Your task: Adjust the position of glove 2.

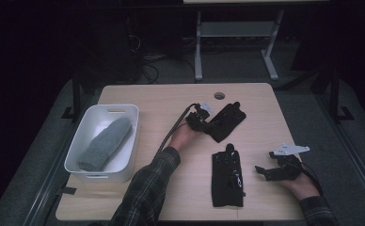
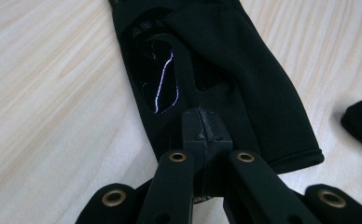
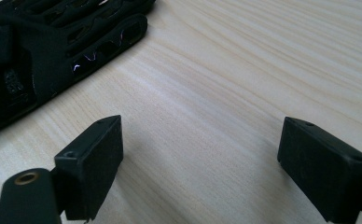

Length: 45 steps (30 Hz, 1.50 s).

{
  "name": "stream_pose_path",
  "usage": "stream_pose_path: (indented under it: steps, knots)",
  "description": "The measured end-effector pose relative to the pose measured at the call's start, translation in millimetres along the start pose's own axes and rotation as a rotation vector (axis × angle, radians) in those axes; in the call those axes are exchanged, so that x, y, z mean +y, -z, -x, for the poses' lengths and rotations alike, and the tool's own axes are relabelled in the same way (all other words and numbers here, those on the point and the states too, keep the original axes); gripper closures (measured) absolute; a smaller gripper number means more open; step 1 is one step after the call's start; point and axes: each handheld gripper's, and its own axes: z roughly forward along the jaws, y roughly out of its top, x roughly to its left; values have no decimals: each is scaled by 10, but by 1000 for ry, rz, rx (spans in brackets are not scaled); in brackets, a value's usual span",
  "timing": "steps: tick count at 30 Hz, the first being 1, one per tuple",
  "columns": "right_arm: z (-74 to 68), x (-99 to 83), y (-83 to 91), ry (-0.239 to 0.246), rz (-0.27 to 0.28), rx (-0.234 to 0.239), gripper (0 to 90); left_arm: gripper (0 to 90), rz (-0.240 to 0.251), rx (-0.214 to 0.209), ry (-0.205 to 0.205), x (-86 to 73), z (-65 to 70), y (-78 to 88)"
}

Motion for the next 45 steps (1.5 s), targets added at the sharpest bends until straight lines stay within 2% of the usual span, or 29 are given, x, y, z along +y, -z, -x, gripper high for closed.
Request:
stream_pose_path:
  steps: [5,8,19,27,35,39,45]
  knots:
    - [0,0,0,0,0,0,139,896,-29,21,-12,-94,28,115]
    - [0,0,0,0,0,0,139,896,-15,23,25,-197,39,196]
    - [5,2,-3,6,2,-2,139,896,-18,74,78,-602,220,568]
    - [4,3,-5,3,2,-4,139,896,-60,76,52,-841,460,820]
    - [4,5,-10,2,6,-6,139,896,-76,30,54,-1048,652,1012]
    - [4,5,-11,2,6,-7,138,896,-86,-4,46,-1152,771,1109]
    - [2,6,-13,0,6,-8,138,896,-82,-75,60,-1290,947,1215]
